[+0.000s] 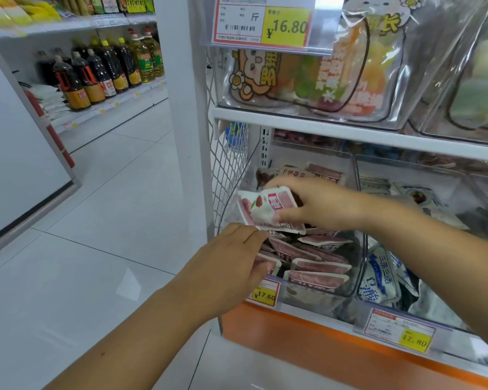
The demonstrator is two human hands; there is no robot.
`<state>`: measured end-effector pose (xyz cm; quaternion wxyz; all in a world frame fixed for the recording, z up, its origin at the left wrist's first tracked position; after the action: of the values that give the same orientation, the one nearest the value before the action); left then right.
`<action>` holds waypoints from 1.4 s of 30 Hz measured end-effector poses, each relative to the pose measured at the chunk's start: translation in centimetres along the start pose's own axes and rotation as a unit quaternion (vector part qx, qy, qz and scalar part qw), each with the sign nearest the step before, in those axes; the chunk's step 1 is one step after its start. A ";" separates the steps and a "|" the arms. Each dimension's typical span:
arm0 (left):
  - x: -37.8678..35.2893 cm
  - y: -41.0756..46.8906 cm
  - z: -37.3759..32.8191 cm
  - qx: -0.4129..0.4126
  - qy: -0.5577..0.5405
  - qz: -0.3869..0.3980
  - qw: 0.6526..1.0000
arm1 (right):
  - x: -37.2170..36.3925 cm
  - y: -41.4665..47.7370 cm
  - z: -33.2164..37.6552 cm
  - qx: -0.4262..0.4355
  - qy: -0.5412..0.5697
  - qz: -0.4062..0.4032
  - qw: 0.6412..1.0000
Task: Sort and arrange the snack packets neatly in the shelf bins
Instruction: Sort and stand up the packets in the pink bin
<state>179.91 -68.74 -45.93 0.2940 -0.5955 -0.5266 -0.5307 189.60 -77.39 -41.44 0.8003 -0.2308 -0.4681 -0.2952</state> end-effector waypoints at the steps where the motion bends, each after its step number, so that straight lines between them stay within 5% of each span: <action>1: 0.0 0.0 0.0 -0.001 -0.002 0.000 1.000 | 0.1 0.1 0.1 0.002 -0.010 0.006 1.000; 9: 0.2 -0.1 0.0 -0.008 -0.004 0.002 1.000 | -1.5 0.1 1.5 0.027 -0.291 0.058 0.955; 17: 0.2 -0.3 -0.1 0.002 -0.024 0.004 1.000 | -1.5 2.9 -1.5 -0.042 0.027 0.007 0.999; 26: 0.0 1.0 -0.5 0.006 -0.068 0.001 0.998 | -3.9 1.9 0.1 0.022 -0.088 0.101 0.991; 30: -1.2 1.5 0.2 0.045 -0.016 0.060 0.997 | 1.4 0.9 -2.4 -0.040 0.015 0.015 0.999; 36: -1.1 1.7 -0.4 0.011 0.052 0.047 0.997 | -3.8 3.2 -5.7 -0.074 -0.155 0.165 0.971; 42: -1.5 2.2 0.1 0.043 0.029 0.079 0.996 | -4.2 6.3 -5.3 -0.031 -0.354 0.088 0.931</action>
<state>182.20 -69.71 -46.88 0.3754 -0.6062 -0.4916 -0.4999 195.55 -75.19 -48.18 0.5980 -0.3850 -0.6896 -0.1367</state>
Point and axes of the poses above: each hand's wrist, its own y-axis towards the middle knuckle, its own x-axis out of the back of the hand, z = x × y, the point moved 8 cm from there along y, towards the middle knuckle, and after that the axes turned 1 degree about -y, right-handed, at the moved point
